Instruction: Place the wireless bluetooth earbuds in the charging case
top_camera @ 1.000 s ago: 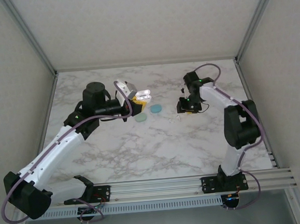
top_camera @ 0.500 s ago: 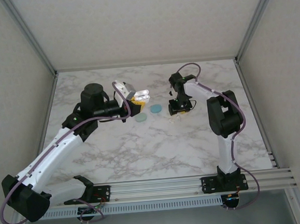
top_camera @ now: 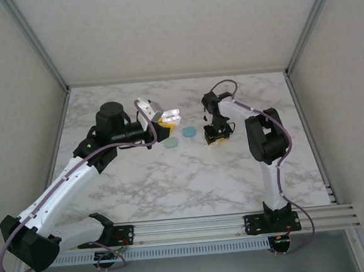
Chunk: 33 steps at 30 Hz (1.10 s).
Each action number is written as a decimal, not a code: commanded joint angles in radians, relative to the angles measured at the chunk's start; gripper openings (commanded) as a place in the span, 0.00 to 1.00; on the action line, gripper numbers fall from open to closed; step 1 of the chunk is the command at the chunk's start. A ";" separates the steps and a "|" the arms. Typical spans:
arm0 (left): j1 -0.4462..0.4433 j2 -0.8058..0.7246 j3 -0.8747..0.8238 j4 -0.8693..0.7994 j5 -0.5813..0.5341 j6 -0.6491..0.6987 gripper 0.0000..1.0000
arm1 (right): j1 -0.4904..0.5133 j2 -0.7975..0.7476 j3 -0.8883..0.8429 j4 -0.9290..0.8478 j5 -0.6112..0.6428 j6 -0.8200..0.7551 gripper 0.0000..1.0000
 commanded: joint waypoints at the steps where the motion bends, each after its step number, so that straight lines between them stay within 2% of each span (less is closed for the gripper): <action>1: 0.008 -0.008 0.002 -0.008 -0.003 0.000 0.11 | 0.014 0.028 0.036 -0.034 0.020 -0.014 0.42; 19: 0.008 0.000 0.001 -0.016 -0.001 0.000 0.11 | 0.028 0.059 0.035 -0.041 0.077 -0.020 0.35; 24: 0.007 -0.001 -0.003 -0.014 -0.002 -0.006 0.11 | 0.030 0.053 0.034 -0.034 0.086 -0.013 0.30; 29: 0.007 0.000 -0.012 0.001 -0.017 -0.018 0.11 | 0.030 -0.010 0.013 -0.019 0.087 0.010 0.27; 33: 0.008 0.017 -0.014 0.016 -0.036 -0.043 0.12 | 0.030 -0.133 -0.020 -0.011 0.087 0.046 0.27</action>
